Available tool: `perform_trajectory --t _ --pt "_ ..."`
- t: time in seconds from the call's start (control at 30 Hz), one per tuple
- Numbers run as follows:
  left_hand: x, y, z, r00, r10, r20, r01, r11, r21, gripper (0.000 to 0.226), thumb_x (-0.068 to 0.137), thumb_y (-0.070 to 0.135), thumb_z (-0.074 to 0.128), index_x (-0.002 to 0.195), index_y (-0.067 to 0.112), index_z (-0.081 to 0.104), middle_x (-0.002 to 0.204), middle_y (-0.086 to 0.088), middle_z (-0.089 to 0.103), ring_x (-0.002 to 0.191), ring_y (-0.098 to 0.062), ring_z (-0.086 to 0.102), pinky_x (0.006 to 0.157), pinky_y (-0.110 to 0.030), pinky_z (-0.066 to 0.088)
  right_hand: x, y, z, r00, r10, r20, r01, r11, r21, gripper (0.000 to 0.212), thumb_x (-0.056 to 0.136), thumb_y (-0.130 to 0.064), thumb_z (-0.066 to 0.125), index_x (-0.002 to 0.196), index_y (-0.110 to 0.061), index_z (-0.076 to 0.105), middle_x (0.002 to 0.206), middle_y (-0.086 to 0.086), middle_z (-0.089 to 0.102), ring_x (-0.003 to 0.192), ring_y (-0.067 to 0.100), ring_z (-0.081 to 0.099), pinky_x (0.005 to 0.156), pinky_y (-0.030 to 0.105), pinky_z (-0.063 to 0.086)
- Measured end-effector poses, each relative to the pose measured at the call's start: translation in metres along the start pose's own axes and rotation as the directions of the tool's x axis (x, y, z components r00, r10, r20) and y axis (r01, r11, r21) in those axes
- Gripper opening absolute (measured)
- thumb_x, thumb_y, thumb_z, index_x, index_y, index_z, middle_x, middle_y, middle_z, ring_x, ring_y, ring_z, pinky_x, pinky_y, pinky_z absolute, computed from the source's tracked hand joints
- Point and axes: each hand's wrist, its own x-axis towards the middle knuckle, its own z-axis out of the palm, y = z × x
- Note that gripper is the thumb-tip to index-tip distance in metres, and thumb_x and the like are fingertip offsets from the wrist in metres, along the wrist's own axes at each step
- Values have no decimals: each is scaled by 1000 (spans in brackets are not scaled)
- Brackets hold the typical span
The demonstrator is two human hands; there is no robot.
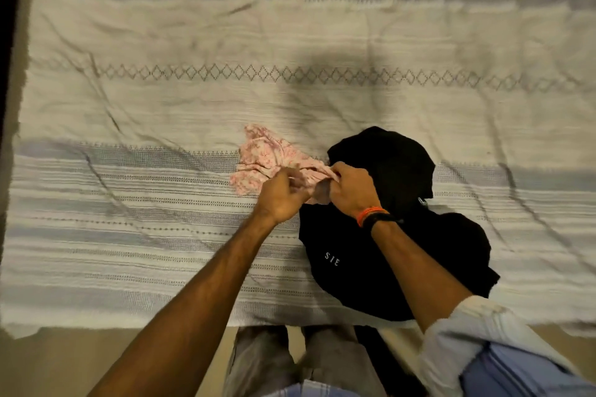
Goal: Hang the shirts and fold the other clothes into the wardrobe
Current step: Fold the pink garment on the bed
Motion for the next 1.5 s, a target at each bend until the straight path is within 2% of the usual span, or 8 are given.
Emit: perform_trajectory --t 0.2,0.43,0.57,0.7,0.87,1.03,1.33,1.5 --pt "-29 25 -41 981 92 -169 -120 979 -163 40 78 20 82 112 27 63 96 -5 68 90 -25 68 79 -36 58 -13 -58 -22 983 -177 38 163 957 239 15 89 -20 66 99 -11 72 84 -2 69 75 12 62 66 21 44" --pt "-74 34 -132 937 54 -346 -148 957 -251 20 72 15 70 91 21 69 84 -6 72 74 -27 72 63 -48 61 -30 -134 -40 951 -282 123 185 843 505 33 86 -20 74 115 -7 63 96 16 72 86 32 71 75 51 60" --pt "-98 25 -171 906 40 -422 -177 940 -292 10 77 9 68 85 15 67 80 -12 72 68 -25 72 59 -46 62 -51 -185 -39 915 -387 114 250 766 593 44 88 -7 70 126 -18 50 98 29 68 73 30 67 59 42 58" --pt "-116 -3 -226 882 38 -469 -218 916 -336 10 76 10 69 82 17 65 81 -12 71 69 -25 72 61 -46 62 -74 -245 -22 843 -529 97 391 726 566 55 84 0 71 132 -21 53 120 18 63 87 22 67 64 33 57" --pt "-129 -47 -293 878 68 -473 -257 901 -348 23 60 26 74 80 20 65 80 -7 73 75 -23 73 67 -47 62 -91 -301 10 767 -617 179 425 696 579 56 80 16 57 132 -3 57 133 13 61 115 33 60 93 49 52" --pt "-145 -84 -354 881 83 -466 -291 872 -394 26 56 28 75 78 19 66 80 -6 74 77 -25 73 71 -49 61 -115 -369 51 829 -557 54 454 726 517 46 75 15 69 120 2 65 109 7 70 97 12 67 84 30 53" --pt "-169 -111 -413 838 81 -540 -304 890 -339 22 53 25 76 73 20 68 75 -1 74 75 -23 73 71 -45 62 -131 -439 82 869 -446 -215 491 829 268 14 80 -5 70 78 -18 74 77 9 75 67 19 73 69 38 62" --pt "-191 -120 -442 736 22 -676 -269 927 -263 5 65 20 72 66 17 68 72 3 73 74 -22 72 72 -36 62 -127 -447 71 829 -373 -416 460 878 129 7 77 -9 74 71 -10 71 63 5 70 52 3 60 52 10 45"
